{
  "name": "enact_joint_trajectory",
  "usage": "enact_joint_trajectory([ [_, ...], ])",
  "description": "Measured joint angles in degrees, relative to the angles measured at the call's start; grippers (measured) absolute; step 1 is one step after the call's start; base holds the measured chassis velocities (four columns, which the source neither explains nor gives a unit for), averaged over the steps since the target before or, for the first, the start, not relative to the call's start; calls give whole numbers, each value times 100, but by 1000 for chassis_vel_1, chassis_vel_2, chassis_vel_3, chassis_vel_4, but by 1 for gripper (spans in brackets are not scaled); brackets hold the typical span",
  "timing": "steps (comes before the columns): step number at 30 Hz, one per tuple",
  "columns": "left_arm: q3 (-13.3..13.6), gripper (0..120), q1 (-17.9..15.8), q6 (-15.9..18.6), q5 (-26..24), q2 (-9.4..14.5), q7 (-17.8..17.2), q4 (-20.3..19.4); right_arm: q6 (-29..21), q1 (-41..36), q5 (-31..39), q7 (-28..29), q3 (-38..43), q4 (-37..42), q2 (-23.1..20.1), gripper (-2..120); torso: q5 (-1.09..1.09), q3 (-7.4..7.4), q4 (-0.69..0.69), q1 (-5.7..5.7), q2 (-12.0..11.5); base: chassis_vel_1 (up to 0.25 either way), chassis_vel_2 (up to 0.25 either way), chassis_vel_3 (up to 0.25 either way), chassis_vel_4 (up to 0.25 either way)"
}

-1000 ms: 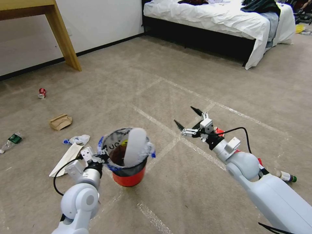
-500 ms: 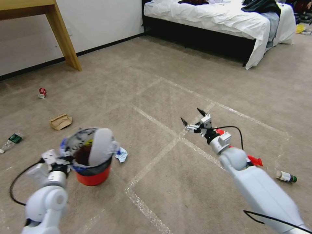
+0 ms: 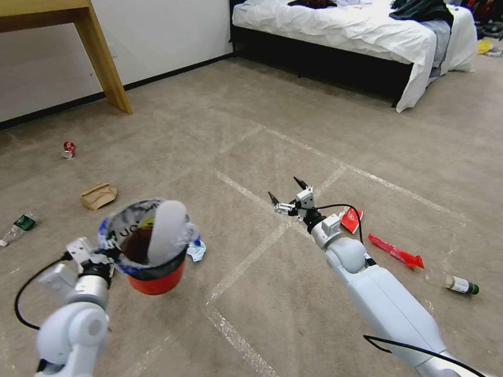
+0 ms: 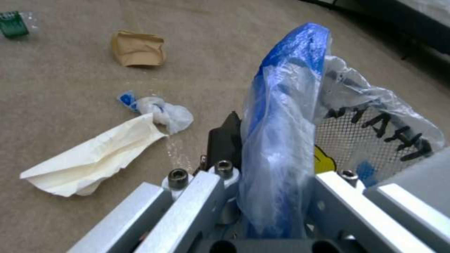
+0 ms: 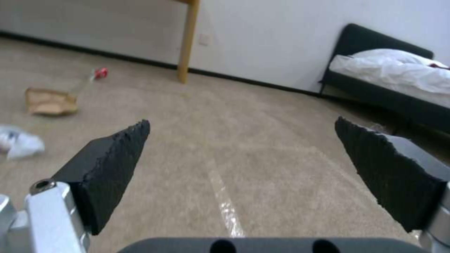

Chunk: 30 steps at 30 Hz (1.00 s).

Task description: Pick up the trash bin and place the garbage on the floor into it.

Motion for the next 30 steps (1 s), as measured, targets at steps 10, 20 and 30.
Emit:
enact_joint_trajectory([
  [10, -262, 4, 179, -47, 477, -435, 1, -127, 168, 1018, 126, -548, -725, -871, 73, 100, -3, 0, 4, 0, 0, 0, 0, 0, 0],
  [20, -491, 4, 282, -130, 657, -601, 5, -140, 326, 1326, 112, -680, -1100, -1394, 678, 100, -2, 0, 2, 0, 0, 0, 0, 0, 0],
  [30, -636, 4, 309, -168, 618, -610, 5, -151, 592, 1256, -179, -668, -1042, -1654, 918, 100, -2, -1, 0, 0, 0, 0, 0, 0, 0],
])
